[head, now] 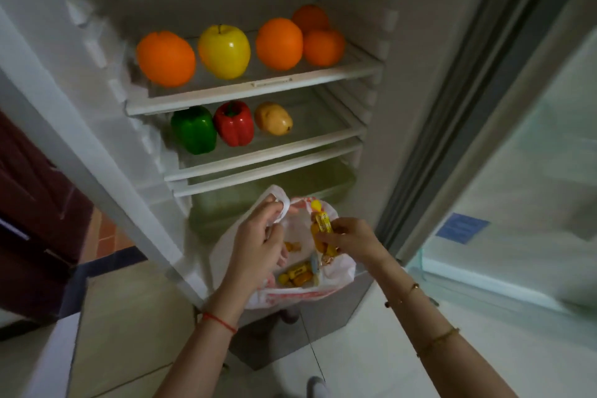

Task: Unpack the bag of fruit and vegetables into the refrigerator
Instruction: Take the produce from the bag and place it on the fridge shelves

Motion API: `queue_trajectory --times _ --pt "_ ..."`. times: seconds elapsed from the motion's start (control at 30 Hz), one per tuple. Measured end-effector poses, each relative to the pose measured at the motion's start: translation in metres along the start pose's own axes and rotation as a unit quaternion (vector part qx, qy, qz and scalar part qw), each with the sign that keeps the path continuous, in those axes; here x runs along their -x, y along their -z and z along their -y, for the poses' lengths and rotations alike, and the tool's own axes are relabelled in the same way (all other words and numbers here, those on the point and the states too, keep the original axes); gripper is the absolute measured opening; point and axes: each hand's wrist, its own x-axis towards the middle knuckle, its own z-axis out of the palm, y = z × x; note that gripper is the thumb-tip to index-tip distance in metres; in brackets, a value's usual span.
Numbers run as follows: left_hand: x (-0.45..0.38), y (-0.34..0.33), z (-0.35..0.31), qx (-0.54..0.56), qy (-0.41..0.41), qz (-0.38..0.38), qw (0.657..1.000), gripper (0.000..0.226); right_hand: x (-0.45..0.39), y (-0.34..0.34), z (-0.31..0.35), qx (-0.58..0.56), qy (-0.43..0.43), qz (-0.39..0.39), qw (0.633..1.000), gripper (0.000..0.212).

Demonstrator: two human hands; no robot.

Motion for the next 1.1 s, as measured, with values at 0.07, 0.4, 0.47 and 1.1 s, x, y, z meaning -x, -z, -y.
queue_trajectory --times 0.07,0.4,0.47,1.1 --pt "-0.002 -0.01 -0.002 -0.004 -0.01 0.012 1.0 0.036 0.014 0.024 -0.011 -0.038 -0.014 -0.036 0.999 0.015" --pt "-0.005 -0.056 -0.018 0.007 -0.019 0.046 0.999 0.038 0.07 0.117 -0.108 -0.036 -0.155 -0.207 0.965 0.028" --pt "-0.004 -0.062 -0.023 0.005 -0.014 0.046 0.999 0.04 0.074 0.129 -0.121 -0.026 -0.181 -0.207 0.961 0.035" --pt "0.007 -0.083 -0.02 -0.034 0.004 -0.053 0.998 0.024 0.022 0.115 -0.188 0.077 -0.275 -0.146 0.947 0.02"
